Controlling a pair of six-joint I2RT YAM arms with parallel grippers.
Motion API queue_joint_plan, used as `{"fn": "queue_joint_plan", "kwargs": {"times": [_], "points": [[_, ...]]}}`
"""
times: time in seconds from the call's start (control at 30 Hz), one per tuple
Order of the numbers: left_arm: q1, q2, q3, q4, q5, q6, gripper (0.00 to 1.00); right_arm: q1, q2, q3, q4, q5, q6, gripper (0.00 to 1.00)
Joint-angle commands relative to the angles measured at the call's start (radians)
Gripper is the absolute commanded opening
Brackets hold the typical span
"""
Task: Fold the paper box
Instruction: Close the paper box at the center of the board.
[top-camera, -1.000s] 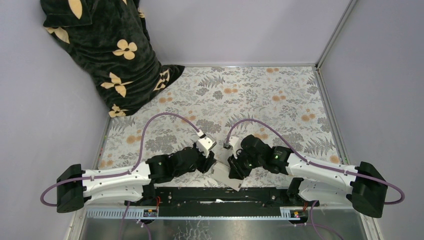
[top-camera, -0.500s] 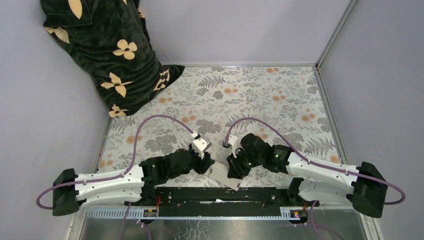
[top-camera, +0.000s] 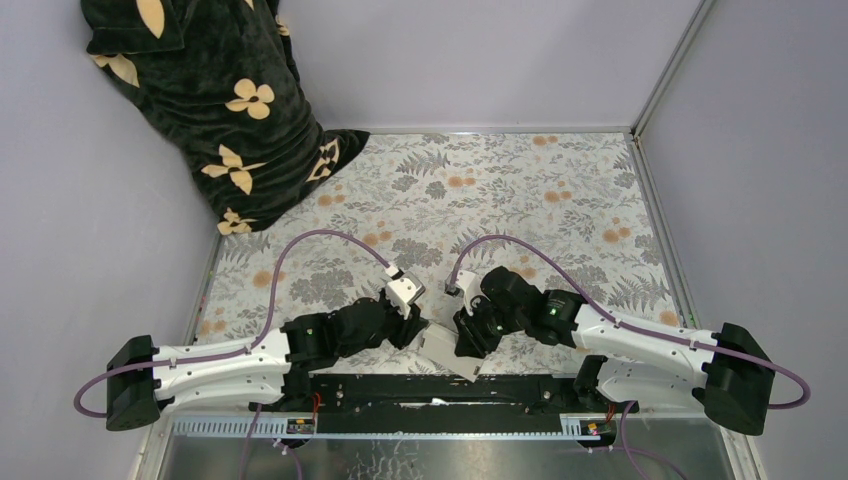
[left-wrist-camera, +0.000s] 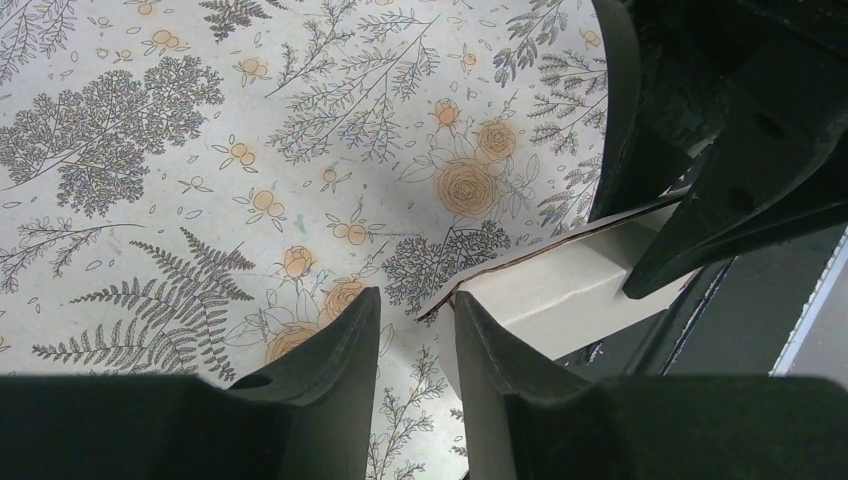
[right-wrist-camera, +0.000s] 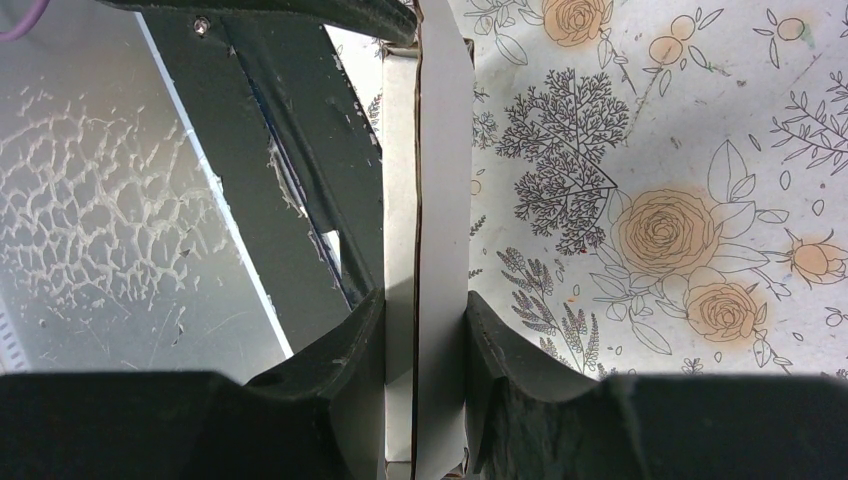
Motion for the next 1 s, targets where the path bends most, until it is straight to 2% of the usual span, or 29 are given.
{"fn": "queue_joint_plan", "kwargs": {"times": [0.0,0.57,0.73,0.97], "points": [[-0.007,-0.003,-0.003,0.045,-0.003,0.003,0.38,0.012,0.001,0.038,0.031,-0.033,0.007,0.07],[-0.007,0.041,0.022,0.05,0.009,0.017,0.32,0.012,0.031,0.041,0.045,-0.054,0.009,0.07],[-0.007,0.047,0.03,0.047,-0.003,0.015,0.42,0.012,0.033,0.041,0.042,-0.052,0.007,0.07],[-0.007,0.041,0.034,0.047,-0.006,0.02,0.41,0.012,0.028,0.039,0.041,-0.054,0.005,0.07]]}}
